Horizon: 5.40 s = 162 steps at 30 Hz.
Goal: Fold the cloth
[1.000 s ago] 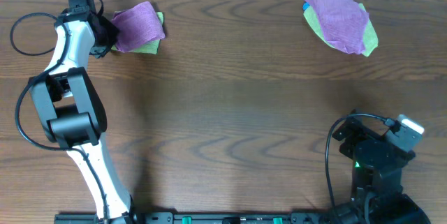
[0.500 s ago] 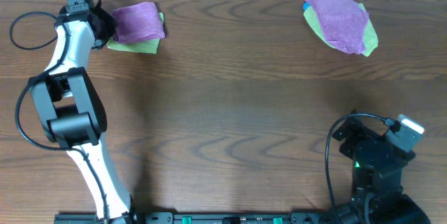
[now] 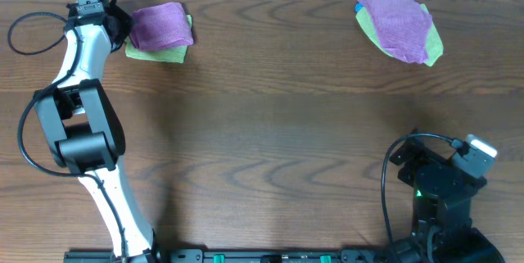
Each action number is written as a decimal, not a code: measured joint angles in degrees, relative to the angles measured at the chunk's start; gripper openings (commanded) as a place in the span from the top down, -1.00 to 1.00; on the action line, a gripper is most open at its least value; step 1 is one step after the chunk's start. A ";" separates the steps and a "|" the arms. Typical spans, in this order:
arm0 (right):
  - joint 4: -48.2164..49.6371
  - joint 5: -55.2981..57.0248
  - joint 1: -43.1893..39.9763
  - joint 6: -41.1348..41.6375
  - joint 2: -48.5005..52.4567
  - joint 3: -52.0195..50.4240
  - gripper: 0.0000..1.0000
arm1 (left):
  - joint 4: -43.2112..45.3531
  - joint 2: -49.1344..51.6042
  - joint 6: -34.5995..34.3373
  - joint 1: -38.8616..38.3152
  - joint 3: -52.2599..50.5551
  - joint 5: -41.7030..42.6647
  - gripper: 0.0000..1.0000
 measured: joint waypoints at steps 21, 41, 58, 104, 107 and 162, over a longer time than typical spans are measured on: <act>0.00 0.00 0.00 0.00 0.00 0.00 -0.99 | -8.92 -9.29 -0.90 -1.29 0.02 -2.56 0.88; -0.02 0.00 0.00 0.00 0.00 0.00 -0.98 | -28.81 -25.66 -0.11 -7.85 -2.82 -20.50 0.88; -0.02 0.02 0.00 0.00 0.00 0.00 -0.99 | -18.38 -53.51 -3.04 -7.28 -33.16 -24.72 -0.15; -0.02 0.02 -0.04 0.00 0.00 0.00 -0.98 | -23.76 -117.79 29.46 -4.02 -68.61 -11.98 -0.90; 0.00 -0.02 -0.04 0.00 0.00 0.00 -0.98 | -20.94 -119.23 35.28 -4.02 -72.81 -8.79 -0.90; -0.02 0.00 -0.09 0.00 0.00 0.00 -0.98 | -15.26 -129.50 47.93 -4.02 -95.08 -2.19 -0.90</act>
